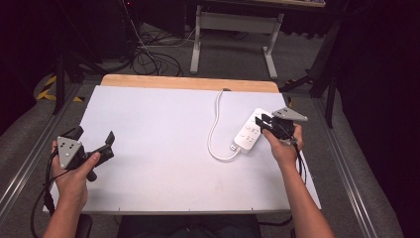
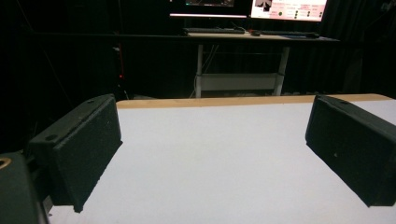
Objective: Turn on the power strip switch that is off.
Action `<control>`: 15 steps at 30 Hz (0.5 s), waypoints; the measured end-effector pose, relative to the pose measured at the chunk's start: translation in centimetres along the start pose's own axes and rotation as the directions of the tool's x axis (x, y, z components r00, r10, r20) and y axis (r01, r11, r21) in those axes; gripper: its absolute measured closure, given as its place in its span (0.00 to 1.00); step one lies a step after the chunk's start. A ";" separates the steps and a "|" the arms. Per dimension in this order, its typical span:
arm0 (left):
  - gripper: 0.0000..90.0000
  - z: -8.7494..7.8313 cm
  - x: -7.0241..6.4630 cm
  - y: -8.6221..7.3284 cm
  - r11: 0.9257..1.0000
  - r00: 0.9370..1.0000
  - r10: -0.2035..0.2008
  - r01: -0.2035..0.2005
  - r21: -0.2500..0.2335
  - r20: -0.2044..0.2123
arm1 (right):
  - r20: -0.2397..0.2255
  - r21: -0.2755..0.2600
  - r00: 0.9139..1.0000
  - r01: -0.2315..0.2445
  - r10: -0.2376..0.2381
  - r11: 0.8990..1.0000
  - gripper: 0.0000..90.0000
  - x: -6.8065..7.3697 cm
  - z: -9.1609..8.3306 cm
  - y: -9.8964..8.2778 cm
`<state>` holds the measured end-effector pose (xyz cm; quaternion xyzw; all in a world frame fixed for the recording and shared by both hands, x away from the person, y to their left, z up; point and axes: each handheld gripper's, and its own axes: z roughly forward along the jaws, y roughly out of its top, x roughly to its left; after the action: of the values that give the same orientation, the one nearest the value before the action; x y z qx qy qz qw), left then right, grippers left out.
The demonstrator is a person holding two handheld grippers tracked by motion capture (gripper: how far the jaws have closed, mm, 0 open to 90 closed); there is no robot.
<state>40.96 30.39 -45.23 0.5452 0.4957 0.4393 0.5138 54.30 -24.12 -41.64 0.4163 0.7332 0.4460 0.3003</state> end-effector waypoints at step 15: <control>0.05 0.0 0.0 0.0 1.000 1.000 0.008 -0.008 0.002 -0.002 | -0.005 -0.041 1.000 -0.023 0.022 0.999 0.69 0.2 -2.1 -0.3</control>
<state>40.99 30.36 -45.25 0.5471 0.4946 0.4413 0.5111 52.34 -24.85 -41.02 0.4173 0.7200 0.4651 0.3019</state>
